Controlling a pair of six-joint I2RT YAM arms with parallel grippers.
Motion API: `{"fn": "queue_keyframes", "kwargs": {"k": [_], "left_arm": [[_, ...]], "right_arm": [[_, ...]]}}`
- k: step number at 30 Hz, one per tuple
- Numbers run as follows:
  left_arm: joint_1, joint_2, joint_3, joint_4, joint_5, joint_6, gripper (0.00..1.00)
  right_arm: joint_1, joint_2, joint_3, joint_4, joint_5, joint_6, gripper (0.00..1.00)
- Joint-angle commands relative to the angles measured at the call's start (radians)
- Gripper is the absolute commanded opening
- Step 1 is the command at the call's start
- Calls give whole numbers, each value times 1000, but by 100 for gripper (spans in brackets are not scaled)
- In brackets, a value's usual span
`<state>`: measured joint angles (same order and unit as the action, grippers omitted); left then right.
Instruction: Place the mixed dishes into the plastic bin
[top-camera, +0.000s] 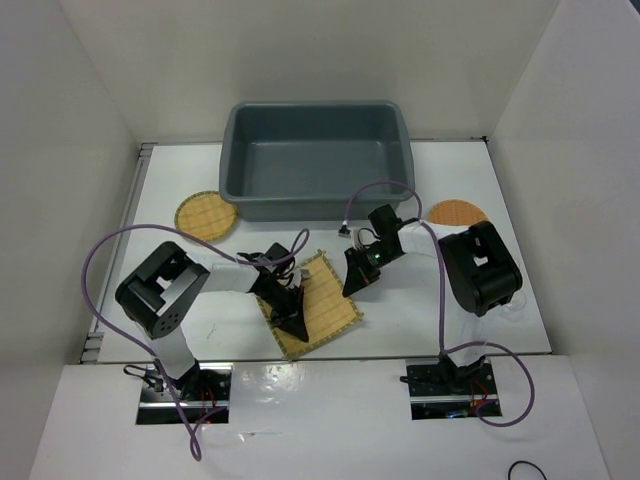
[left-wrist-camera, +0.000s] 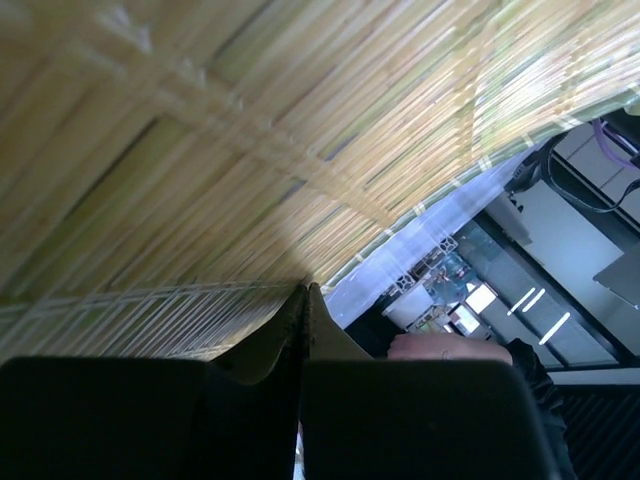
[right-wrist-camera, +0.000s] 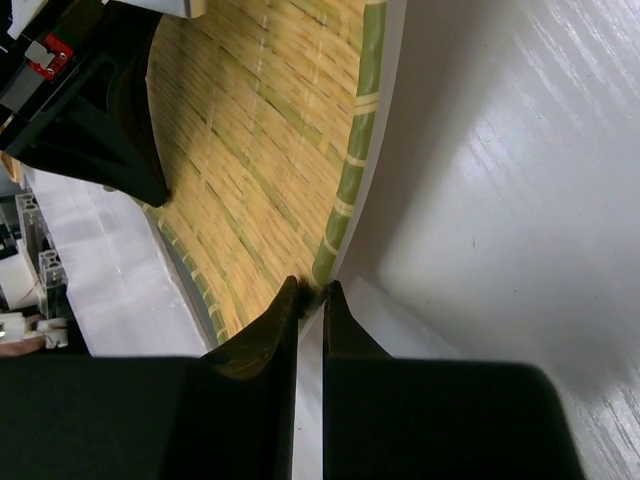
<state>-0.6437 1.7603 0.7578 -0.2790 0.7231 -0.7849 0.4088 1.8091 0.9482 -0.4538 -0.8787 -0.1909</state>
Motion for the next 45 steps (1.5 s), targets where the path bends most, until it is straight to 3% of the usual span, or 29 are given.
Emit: {"fn": "queue_keyframes", "kwargs": {"k": [1,8,13,26,33,36,42,43,44,45], "left_arm": [[9,61,-12,64,-433,27,0],[9,-177,178,-204,-531,65,0],[32,-413,278,-321,-557,43,12],[99,-858,-11,-393,-544,-119,17],[99,-903,-81,-382,-521,-128,17],[99,-912,-97,-343,-493,-128,23],[99,-770,-204,-157,-334,-119,26],[99,-718,-204,-143,-333,-119,21],[99,-691,-204,-123,-333,-119,6],[99,-644,-213,-123,-353,-110,0]], "right_arm": [[67,-108,3,-112,-338,-64,0],[67,-189,64,-192,-174,-105,0],[58,-235,75,-204,-112,-114,0],[-47,-300,52,-152,-112,-93,0],[-119,-300,72,-138,-128,-61,0],[-119,-300,83,-149,-118,-61,0],[-119,-300,32,-106,-40,-47,0],[-119,-300,32,-106,-29,-47,0],[-128,-300,32,-106,-29,-38,0],[-128,-300,32,-97,-20,-38,0]]}}
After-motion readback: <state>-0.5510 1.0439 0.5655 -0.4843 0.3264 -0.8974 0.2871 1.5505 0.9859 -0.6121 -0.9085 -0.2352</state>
